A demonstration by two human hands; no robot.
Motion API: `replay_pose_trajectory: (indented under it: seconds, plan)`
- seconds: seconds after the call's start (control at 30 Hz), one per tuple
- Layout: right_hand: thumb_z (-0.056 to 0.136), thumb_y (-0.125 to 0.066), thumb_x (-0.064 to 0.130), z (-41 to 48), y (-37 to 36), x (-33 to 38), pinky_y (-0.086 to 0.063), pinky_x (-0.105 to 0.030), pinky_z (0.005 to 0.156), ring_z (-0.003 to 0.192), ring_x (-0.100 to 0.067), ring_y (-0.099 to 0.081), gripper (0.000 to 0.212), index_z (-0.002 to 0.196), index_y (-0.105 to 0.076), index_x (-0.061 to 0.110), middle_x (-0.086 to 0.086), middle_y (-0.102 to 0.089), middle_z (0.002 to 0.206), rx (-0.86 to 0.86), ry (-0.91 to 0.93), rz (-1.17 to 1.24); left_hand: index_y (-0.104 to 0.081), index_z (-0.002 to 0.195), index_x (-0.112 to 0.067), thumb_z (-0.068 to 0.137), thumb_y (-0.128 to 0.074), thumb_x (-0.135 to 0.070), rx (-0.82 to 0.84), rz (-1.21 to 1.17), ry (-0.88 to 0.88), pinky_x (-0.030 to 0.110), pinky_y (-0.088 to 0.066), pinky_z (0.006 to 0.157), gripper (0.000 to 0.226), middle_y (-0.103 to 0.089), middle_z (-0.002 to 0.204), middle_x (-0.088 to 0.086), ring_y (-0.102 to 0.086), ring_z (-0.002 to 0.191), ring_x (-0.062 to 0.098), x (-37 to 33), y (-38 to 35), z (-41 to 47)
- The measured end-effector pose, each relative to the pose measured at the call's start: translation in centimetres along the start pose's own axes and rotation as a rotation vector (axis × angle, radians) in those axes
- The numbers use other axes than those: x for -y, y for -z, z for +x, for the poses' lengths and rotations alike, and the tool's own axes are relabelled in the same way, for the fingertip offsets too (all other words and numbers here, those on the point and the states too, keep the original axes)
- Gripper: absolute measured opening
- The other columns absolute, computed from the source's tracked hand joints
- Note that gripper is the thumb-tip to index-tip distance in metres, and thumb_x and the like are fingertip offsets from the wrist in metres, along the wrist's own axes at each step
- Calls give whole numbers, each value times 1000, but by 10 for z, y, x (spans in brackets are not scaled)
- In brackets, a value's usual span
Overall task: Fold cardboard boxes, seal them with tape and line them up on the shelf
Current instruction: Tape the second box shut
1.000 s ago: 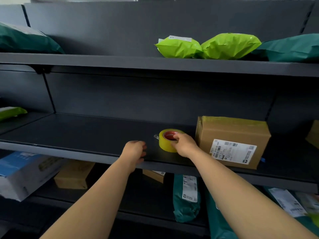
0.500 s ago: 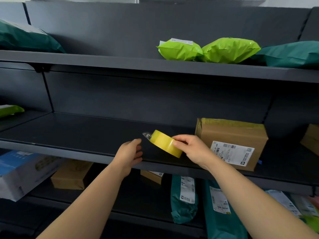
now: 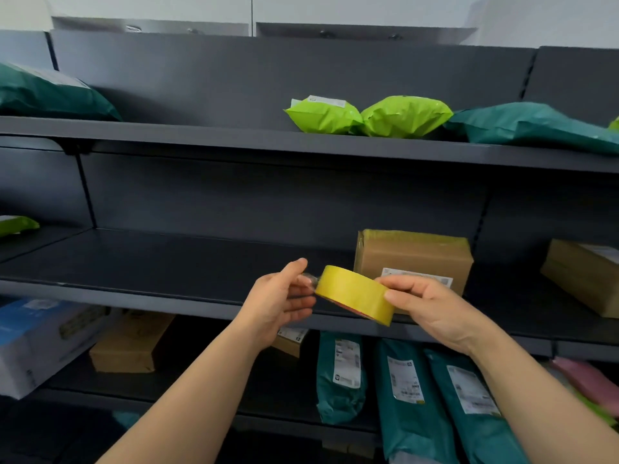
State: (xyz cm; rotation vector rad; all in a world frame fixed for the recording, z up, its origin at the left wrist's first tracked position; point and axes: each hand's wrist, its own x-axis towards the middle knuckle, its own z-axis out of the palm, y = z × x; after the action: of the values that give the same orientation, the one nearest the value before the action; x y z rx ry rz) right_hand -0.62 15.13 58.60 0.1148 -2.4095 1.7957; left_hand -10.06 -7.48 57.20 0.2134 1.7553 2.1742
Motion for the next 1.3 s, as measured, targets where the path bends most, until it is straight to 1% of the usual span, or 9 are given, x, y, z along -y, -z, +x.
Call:
replay_pose_trajectory:
  seconds: [0.07, 0.23, 0.43, 0.67, 0.77, 0.9, 1.0, 1.1, 1.3]
  plan:
    - [93, -55, 9, -12, 8, 0, -46, -24, 96, 108, -8, -64, 25, 106, -70, 23, 9, -72, 109, 23, -6, -27, -68, 82, -12, 87, -68, -42, 27, 75, 24, 31, -55, 68, 30, -68, 79, 6, -65, 74, 19, 2, -10, -4]
    - [93, -57, 12, -31, 25, -3, -43, -25, 101, 113, -9, -61, 25, 113, -69, 19, 6, -70, 116, 37, -18, -95, -68, 95, -5, 90, -68, -16, 50, 126, 3, 22, -55, 61, 12, -66, 82, 9, -61, 70, 15, 8, -33, -8]
    - [80, -59, 19, -39, 33, -10, -44, -35, 102, 110, -20, -62, 34, 111, -68, 10, -6, -71, 114, -79, -73, 141, -67, 87, -6, 93, -61, -6, 0, -270, -75, 27, -55, 69, 9, -62, 70, 6, -58, 66, 14, 10, -55, -10]
    - [92, -56, 20, -41, 41, -4, -55, -37, 78, 92, -24, -66, 32, 118, -62, 2, -12, -69, 101, -159, -172, 341, -70, 86, -7, 89, -67, -7, -25, -219, -118, 28, -56, 68, 5, -66, 66, 5, -63, 64, 13, 14, -69, -10]
    - [81, -69, 25, -44, 45, 1, -54, -35, 85, 93, -23, -67, 36, 112, -66, 7, -10, -72, 101, -47, -123, 153, -70, 88, -2, 87, -69, -3, -54, -230, -102, 26, -58, 63, 2, -68, 68, 8, -64, 63, 15, 16, -77, -7]
    - [71, -81, 10, -44, 50, 14, -55, -41, 90, 101, -27, -69, 47, 115, -65, 7, -12, -72, 108, 102, -136, -40, -69, 88, 0, 87, -69, -1, -64, -274, -107, 26, -59, 61, 2, -67, 66, 8, -64, 59, 13, 6, -92, 1]
    - [76, -77, 1, -30, 66, 25, -55, -46, 90, 99, -25, -69, 38, 111, -65, 13, -9, -72, 105, -58, -55, -164, -69, 90, -2, 88, -68, -5, -51, -254, -155, 27, -60, 65, 3, -66, 65, 6, -63, 60, 13, -8, -99, 11]
    - [73, -72, 0, -6, 85, 38, -56, -47, 88, 100, -26, -66, 44, 107, -63, 25, -8, -69, 106, -206, 34, -268, -69, 89, -8, 88, -69, -11, -68, -211, -215, 28, -58, 70, 2, -69, 69, 4, -65, 66, 12, -26, -107, 22]
    - [78, -69, 5, 38, 100, 53, -46, -25, 68, 92, -15, -54, 47, 115, -51, 28, 0, -54, 108, -295, 93, -582, -70, 95, -10, 87, -71, -14, -104, -255, -211, 30, -58, 75, 9, -71, 75, 4, -68, 73, 14, -46, -121, 51]
